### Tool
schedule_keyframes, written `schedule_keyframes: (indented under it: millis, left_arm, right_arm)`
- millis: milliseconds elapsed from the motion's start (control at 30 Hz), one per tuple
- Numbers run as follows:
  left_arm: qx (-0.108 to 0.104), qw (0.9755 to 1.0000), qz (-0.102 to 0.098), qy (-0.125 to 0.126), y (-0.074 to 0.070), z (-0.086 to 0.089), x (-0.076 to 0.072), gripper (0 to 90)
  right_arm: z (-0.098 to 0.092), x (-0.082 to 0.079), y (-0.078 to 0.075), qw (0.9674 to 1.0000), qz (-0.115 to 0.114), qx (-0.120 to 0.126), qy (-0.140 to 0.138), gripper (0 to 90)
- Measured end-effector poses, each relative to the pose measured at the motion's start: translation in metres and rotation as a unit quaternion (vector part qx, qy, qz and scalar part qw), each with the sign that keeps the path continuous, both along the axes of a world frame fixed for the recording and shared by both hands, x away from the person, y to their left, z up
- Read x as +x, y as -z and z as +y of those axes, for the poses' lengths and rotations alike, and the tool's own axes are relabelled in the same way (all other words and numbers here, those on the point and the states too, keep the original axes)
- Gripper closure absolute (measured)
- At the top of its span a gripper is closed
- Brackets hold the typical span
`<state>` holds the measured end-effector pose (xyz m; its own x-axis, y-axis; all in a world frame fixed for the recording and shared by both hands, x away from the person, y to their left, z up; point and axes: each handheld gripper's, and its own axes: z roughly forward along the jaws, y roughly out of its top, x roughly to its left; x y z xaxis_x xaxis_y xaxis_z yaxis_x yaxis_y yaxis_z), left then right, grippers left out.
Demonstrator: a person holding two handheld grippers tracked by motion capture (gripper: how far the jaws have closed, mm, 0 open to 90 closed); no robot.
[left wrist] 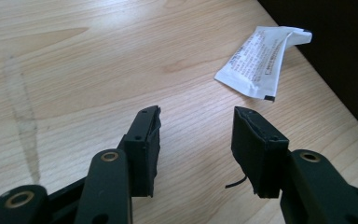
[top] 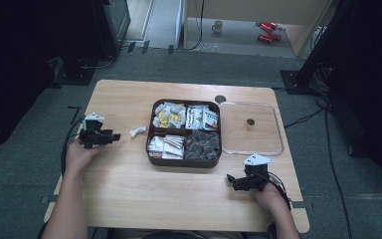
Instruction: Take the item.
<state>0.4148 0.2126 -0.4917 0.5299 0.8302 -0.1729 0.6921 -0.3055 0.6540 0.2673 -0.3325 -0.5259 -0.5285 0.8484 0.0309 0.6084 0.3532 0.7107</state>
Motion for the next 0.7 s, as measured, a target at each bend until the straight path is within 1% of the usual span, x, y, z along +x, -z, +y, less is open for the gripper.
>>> schedule_keyframes:
  millis: [67,167,233,333,400,433,500,533,567,600,633,700]
  left_arm:
    - [0.002,1.0,0.001,-0.004,0.002,0.003,0.0,51.5]
    - [0.011,0.9999,0.004,-0.011,0.006,0.009,0.0,50.8]
    - [0.012,0.9998,0.008,-0.013,0.007,0.011,0.0,50.5]
    - [0.009,0.9998,0.006,-0.017,0.008,0.015,0.0,49.7]
    - [0.015,0.9998,-0.006,-0.015,0.009,0.016,-0.001,49.0]
    - [0.021,0.9996,-0.013,-0.016,0.01,0.016,-0.002,48.8]
    - [0.019,0.9995,-0.019,-0.017,0.011,0.017,-0.003,45.7]
    - [0.011,0.9994,-0.027,-0.019,0.013,0.018,-0.004,44.2]
    - [0.008,0.9991,-0.037,-0.02,0.015,0.019,-0.005,42.5]
    - [0.011,0.9987,-0.045,-0.021,0.016,0.02,-0.006,41.8]
    - [0.019,0.9982,-0.053,-0.02,0.017,0.02,-0.007,41.6]
    - [0.025,0.9979,-0.056,-0.02,0.017,0.02,-0.007,39.2]
  right_arm:
    - [0.0,0.0,0.0,1.0,0.001,0.0,0.0,0.0]
    - [0.0,0.0,0.0,1.0,0.001,0.001,0.001,0.0]
    - [0.0,0.0,0.0,1.0,0.001,0.001,0.001,0.0]
    - [0.0,0.001,0.0,1.0,0.0,0.0,0.001,0.0]
    - [0.0,0.001,0.0,1.0,0.0,0.0,0.001,0.0]
    - [0.0,0.001,0.0,1.0,0.0,0.0,0.001,0.0]
    - [0.0,0.001,0.0,1.0,0.0,0.0,0.001,0.0]
    - [0.0,0.001,0.0,1.0,0.0,0.0,0.001,0.0]
    - [0.0,0.001,0.0,1.0,0.0,0.0,0.001,0.0]
    - [0.0,0.001,0.0,1.0,0.0,0.0,0.001,0.0]
    - [0.0,0.001,0.0,1.0,0.0,0.0,0.001,0.0]
    - [0.0,0.001,0.0,1.0,0.0,0.0,0.001,0.0]
